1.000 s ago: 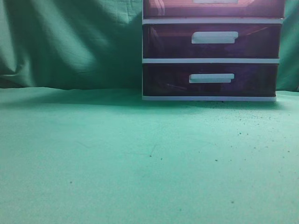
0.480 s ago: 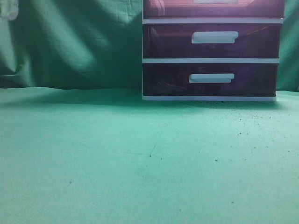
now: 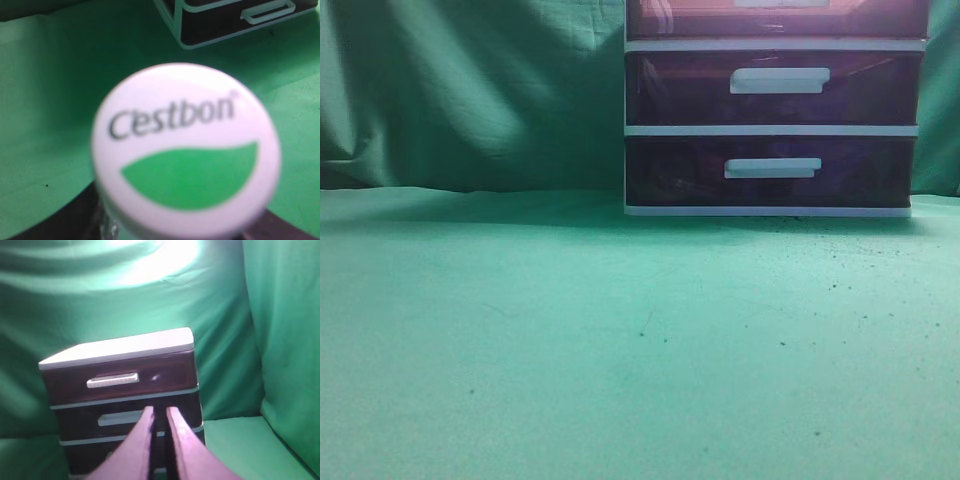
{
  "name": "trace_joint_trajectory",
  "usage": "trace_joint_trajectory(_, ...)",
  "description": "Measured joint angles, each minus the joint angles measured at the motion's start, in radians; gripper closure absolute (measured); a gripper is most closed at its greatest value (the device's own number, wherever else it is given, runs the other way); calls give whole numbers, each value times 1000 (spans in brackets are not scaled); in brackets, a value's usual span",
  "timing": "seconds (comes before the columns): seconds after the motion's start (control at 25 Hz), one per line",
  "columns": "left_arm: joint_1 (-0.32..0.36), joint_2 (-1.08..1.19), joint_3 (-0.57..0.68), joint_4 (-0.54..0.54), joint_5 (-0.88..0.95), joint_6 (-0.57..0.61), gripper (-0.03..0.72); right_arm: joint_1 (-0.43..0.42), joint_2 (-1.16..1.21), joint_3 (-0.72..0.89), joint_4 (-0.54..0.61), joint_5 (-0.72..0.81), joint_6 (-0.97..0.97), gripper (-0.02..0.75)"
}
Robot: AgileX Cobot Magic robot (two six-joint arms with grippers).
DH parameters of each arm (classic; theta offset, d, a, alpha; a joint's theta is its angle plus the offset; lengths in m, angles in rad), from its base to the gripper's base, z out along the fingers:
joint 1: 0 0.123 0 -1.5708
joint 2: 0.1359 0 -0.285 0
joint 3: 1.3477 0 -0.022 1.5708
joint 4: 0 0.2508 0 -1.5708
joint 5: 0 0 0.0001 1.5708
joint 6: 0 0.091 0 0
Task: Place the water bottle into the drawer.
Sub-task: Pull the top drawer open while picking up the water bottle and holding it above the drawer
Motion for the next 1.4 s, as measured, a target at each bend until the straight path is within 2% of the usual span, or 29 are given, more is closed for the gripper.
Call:
trace_joint_trajectory(0.12,0,0,0,0,22,0,399,0,164,-156,0,95,-54,691)
trace_joint_trajectory(0.28,0,0,0,0,32,0,399,0,384,-270,-3,126,-195,691)
trace_joint_trajectory(0.52,0,0,0,0,32,0,399,0,751,-435,-6,56,-780,691)
trace_joint_trajectory(0.68,0,0,0,0,32,0,399,10,980,-545,-8,-69,-1018,691)
trace_joint_trajectory(0.72,0,0,0,0,32,0,399,25,1021,-566,-8,-110,-1059,623)
trace_joint_trajectory(0.8,0,0,0,2,32,0,399,72,1106,-595,-8,-215,-1168,553)
trace_joint_trajectory(0.88,0,0,0,10,32,0,399,126,1178,-616,-16,-306,-1274,491)
trace_joint_trajectory(0.92,0,0,0,17,32,0,399,153,1217,-628,-21,-338,-1324,490)
trace_joint_trajectory(1.08,0,0,0,27,32,0,399,217,1368,-696,-29,-366,-1420,490)
trace_joint_trajectory(1.12,0,0,0,27,32,0,399,224,1404,-720,-29,-368,-1428,449)
trace_joint_trajectory(1.4,0,0,0,31,32,0,399,227,1549,-875,-33,-370,-1440,465)
